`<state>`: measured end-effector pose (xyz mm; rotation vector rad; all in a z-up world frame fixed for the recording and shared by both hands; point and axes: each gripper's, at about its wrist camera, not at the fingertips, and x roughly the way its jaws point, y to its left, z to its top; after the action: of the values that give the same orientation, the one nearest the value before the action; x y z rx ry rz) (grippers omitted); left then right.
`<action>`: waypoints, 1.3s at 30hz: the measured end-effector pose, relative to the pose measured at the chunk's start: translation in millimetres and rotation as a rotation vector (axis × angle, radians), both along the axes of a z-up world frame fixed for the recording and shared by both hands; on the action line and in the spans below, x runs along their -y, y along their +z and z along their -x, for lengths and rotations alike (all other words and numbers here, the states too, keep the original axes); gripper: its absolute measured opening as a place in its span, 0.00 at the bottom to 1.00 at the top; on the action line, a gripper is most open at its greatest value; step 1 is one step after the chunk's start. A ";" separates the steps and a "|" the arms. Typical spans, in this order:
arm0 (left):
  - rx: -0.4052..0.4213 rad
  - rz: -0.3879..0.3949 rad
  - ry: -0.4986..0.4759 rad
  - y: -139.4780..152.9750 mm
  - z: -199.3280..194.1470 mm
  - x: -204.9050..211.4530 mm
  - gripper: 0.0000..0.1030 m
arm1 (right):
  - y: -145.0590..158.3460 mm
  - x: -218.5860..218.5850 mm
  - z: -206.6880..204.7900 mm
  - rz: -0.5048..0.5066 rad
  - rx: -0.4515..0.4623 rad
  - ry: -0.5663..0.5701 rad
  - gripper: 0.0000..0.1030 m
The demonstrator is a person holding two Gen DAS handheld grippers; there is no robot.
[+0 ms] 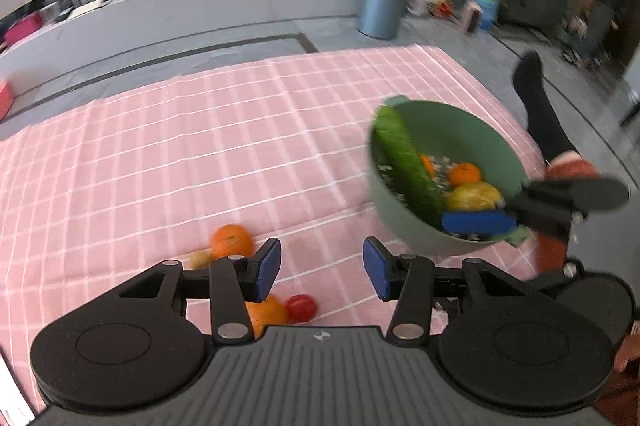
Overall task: Organize fruits
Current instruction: 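Withdraw both grippers from the colander back toward the remaining fruit, then grasp an orange with the left gripper while the right gripper grasps another orange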
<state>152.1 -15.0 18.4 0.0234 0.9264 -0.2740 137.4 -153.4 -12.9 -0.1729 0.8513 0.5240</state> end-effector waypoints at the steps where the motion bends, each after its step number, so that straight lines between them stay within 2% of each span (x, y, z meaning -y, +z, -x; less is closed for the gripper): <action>1: 0.001 0.010 0.014 -1.3 2.1 -6.3 0.55 | -2.0 -2.9 2.0 -0.018 -0.003 -0.007 0.53; 6: 0.001 0.051 0.082 -14.4 13.1 -33.5 0.55 | -14.7 -15.4 9.6 -0.101 -0.005 -0.044 0.53; 12: -0.020 0.092 0.105 -41.0 26.8 -48.4 0.55 | -38.7 -24.6 12.8 -0.128 -0.039 -0.055 0.52; 16: -0.017 0.067 0.115 -57.8 32.7 -51.1 0.55 | -50.0 -27.8 7.6 -0.117 -0.046 -0.066 0.47; 23: -0.036 0.078 0.125 -78.6 26.5 -48.9 0.55 | -64.1 -33.0 -1.8 -0.075 -0.056 -0.069 0.44; 39: -0.108 0.193 0.166 -98.6 4.8 -63.5 0.53 | -77.4 -33.8 -22.2 -0.084 -0.087 -0.079 0.39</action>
<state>147.3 48.5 -80.2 -0.2472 0.9991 -0.2108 159.6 -119.6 -90.3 -0.0394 0.9159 0.4950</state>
